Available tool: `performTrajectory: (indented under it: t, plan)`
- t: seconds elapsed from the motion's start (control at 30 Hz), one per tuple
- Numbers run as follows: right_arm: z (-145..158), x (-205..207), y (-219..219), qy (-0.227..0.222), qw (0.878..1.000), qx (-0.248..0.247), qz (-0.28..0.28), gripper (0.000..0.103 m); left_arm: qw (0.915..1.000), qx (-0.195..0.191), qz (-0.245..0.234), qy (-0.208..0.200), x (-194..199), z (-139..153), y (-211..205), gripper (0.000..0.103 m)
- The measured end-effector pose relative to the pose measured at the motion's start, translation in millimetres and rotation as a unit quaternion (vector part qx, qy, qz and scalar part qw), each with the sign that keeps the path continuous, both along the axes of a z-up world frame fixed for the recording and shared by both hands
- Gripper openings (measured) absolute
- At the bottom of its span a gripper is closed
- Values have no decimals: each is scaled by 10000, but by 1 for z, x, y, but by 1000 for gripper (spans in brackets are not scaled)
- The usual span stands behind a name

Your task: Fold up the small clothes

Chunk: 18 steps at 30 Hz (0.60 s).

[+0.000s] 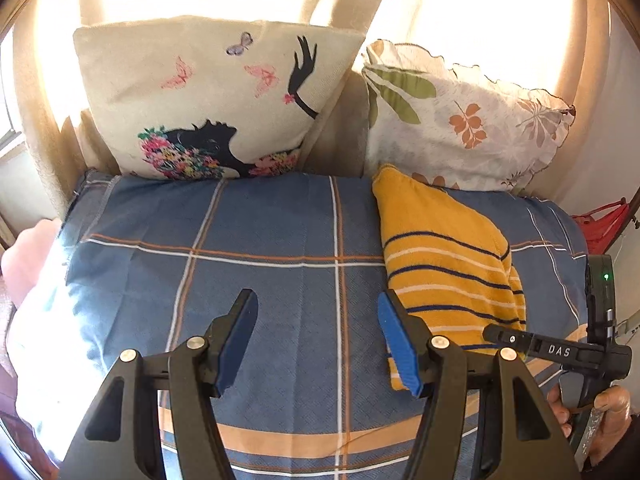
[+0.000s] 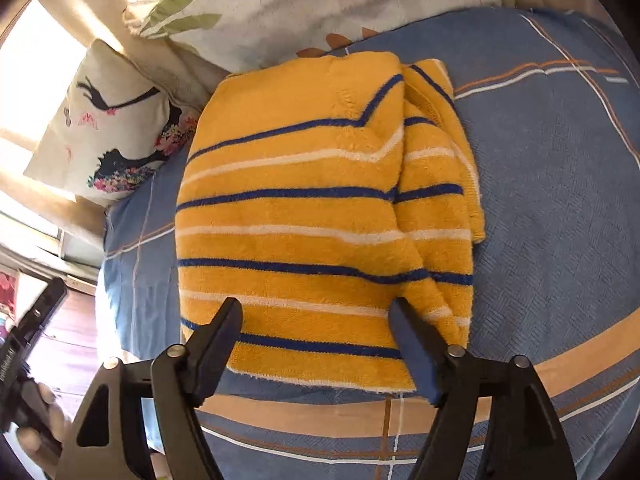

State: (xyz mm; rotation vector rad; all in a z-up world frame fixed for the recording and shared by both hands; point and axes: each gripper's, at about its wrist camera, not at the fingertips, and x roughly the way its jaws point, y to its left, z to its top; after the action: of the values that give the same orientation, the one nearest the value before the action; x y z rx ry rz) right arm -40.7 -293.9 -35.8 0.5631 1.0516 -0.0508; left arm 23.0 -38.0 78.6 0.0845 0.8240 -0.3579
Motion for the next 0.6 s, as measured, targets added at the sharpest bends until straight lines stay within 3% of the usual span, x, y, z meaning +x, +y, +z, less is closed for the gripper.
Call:
performTrajectory:
  t: [0.07, 0.2, 0.3, 0.4, 0.47, 0.6]
  plan:
    - [3, 8, 12, 47, 9996, -285, -40, 87, 9992, 34, 148, -356, -3, 11, 11, 69]
    - [0, 7, 19, 41, 9985, -371, -400, 95, 9910, 60, 606, -1188, -10, 34, 41, 101]
    - [-2, 11, 28, 47, 9975, -496, -502, 100, 9851, 175, 780, -1524, -5, 45, 59, 103]
    - [-3, 12, 34, 77, 9967, -632, -498, 102, 9873, 363, 811, -1315, 12, 39, 69, 103]
    - [-4, 12, 38, 117, 9956, -802, -469, 102, 9907, 487, 861, -931, 22, 27, 73, 103]
    - [-5, 13, 45, 266, 9920, -1172, -384, 102, 9963, 330, 796, -69, 25, -3, 74, 103]
